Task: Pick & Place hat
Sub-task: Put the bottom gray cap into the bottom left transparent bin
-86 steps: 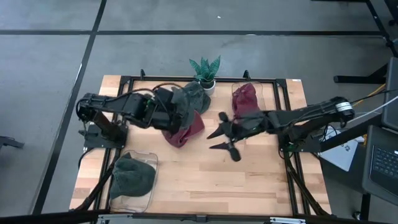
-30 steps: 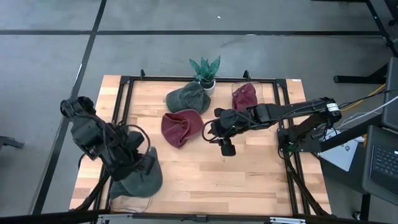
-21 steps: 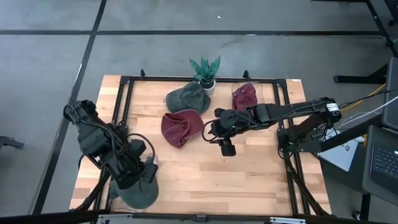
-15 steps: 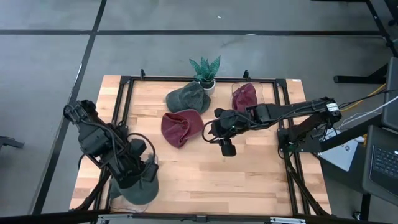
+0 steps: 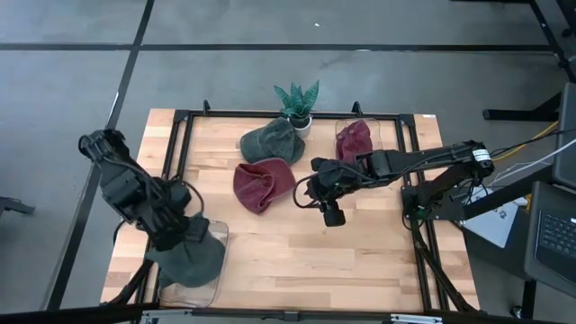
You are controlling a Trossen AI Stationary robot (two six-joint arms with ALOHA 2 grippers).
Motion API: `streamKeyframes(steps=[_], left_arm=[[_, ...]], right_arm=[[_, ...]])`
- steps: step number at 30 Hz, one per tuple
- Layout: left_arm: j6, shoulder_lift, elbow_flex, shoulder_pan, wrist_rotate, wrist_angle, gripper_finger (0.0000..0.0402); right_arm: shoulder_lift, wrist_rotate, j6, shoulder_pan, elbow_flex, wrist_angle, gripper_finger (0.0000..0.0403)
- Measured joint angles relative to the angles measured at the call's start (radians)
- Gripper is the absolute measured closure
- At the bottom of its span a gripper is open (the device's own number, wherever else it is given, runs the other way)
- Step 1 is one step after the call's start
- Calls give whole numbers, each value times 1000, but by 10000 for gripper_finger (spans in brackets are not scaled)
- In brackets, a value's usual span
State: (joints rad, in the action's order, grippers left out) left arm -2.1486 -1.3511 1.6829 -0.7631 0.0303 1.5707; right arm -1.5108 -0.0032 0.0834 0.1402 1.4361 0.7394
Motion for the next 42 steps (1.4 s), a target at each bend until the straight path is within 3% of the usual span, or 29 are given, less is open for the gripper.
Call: streamKeyframes(steps=[8, 17, 28, 42], left_arm=[[-126, 43, -122, -35, -44, 1, 384], [-119, -18, -186, -13, 65, -1, 384], [-108, -132, -202, 64, 114, -53, 384], [-100, -169, -198, 46, -1, -213, 379]], right_arm=[[0, 3, 1, 0, 0, -11, 218], [0, 3, -11, -25, 0, -25, 218], [0, 3, -3, -40, 0, -24, 218], [0, 3, 3, -40, 0, -25, 218]])
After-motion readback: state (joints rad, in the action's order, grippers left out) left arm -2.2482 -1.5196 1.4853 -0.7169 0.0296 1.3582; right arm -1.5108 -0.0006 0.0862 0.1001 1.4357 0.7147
